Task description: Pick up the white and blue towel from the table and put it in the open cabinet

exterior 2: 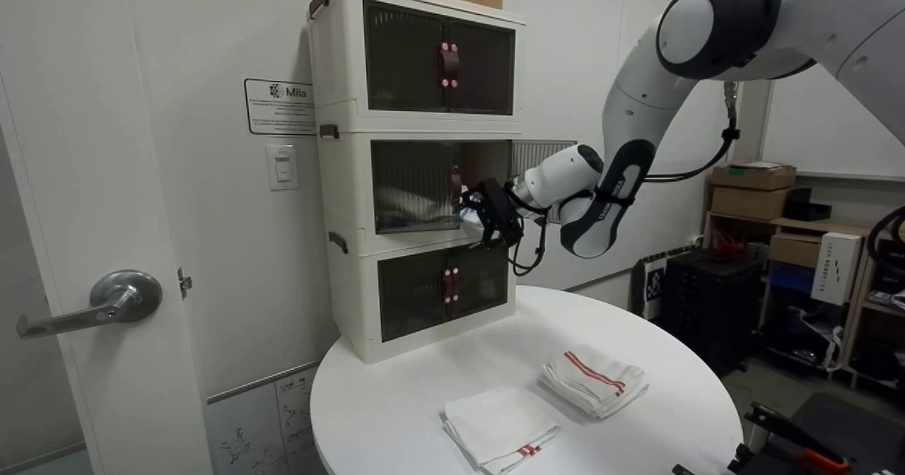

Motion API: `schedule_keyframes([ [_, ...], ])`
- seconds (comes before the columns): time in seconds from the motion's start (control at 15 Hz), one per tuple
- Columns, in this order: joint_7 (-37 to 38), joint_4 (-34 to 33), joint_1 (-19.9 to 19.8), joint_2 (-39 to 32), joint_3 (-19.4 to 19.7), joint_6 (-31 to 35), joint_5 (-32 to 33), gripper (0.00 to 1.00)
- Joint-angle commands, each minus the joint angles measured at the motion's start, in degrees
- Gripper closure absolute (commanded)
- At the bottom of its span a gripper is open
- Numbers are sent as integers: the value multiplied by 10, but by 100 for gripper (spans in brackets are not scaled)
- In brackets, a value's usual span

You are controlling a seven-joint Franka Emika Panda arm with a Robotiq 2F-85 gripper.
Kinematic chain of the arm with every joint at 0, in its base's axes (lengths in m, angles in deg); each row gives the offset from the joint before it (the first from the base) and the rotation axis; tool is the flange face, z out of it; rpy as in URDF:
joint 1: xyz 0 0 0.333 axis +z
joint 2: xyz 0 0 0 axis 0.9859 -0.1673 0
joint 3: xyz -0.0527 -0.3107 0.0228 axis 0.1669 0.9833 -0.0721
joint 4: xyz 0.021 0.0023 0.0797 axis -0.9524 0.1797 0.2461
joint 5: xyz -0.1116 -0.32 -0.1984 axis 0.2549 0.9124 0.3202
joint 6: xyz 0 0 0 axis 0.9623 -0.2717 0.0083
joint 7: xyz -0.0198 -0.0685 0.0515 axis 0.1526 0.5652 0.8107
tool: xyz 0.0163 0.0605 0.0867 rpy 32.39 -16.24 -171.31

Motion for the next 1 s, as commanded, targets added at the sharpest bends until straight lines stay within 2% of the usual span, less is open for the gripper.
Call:
schedule_keyframes([
  [0.0, 84, -4, -5, 19, 2, -56, 71, 0],
  [0.33, 123, -10, -5, 28, 5, -170, 15, 0],
  [0.67, 117, -49, 9, 14, 22, -196, -75, 0],
  [0.73, 23, -32, -18, 18, -20, -213, -161, 0],
  [0.8, 2, -38, -17, 15, -21, -217, -198, 25],
  [0.87, 58, -62, 18, 5, 28, -204, -174, 28],
  [0.93, 40, -63, 25, 3, 33, -204, -196, 34],
])
